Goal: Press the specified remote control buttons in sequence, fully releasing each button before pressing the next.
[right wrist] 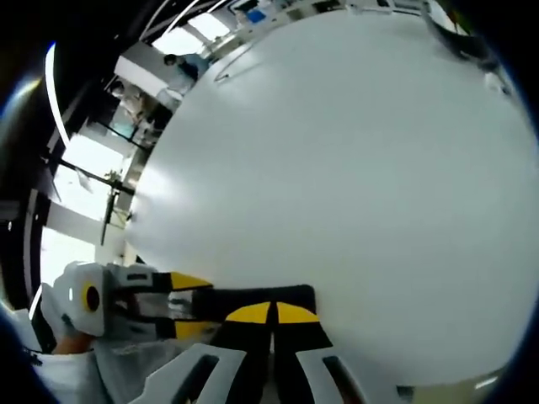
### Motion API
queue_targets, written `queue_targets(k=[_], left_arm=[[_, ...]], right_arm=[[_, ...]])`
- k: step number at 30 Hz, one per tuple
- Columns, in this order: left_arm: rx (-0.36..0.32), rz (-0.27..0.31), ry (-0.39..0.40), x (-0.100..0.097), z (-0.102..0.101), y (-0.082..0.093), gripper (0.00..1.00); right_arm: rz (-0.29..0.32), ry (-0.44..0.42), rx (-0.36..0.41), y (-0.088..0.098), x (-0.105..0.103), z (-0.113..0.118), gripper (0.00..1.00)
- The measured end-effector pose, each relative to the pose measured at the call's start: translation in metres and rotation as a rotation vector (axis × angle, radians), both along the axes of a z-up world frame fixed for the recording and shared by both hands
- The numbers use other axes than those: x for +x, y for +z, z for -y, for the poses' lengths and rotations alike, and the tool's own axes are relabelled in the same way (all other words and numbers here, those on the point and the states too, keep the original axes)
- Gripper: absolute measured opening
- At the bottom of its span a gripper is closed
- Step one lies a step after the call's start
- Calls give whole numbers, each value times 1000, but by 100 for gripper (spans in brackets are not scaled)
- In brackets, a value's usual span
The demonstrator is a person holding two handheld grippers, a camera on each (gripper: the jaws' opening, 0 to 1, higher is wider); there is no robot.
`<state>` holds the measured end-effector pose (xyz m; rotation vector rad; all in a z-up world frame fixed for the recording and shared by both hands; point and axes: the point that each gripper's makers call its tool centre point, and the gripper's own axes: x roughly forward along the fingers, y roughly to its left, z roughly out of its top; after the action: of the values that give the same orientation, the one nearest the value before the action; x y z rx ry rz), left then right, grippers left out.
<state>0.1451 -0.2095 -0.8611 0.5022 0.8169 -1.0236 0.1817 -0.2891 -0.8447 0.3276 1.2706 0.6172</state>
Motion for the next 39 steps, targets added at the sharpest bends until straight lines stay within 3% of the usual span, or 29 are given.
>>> queue_targets(k=[7, 9, 14, 31, 39], left_arm=[[-5, 0, 2, 0, 1, 0, 26], [-6, 0, 3, 0, 1, 0, 26], [-7, 0, 4, 1, 1, 0, 26], [-12, 2, 0, 1, 1, 0, 25], [-12, 3, -1, 1, 1, 0, 25]], right_arm=[[-4, 17, -13, -3, -2, -1, 0], [25, 44, -75, -7, 0, 5, 0], [47, 71, -84, -6, -2, -1, 0], [-4, -5, -38, -7, 0, 2, 0], [13, 22, -52, -6, 0, 1, 0]])
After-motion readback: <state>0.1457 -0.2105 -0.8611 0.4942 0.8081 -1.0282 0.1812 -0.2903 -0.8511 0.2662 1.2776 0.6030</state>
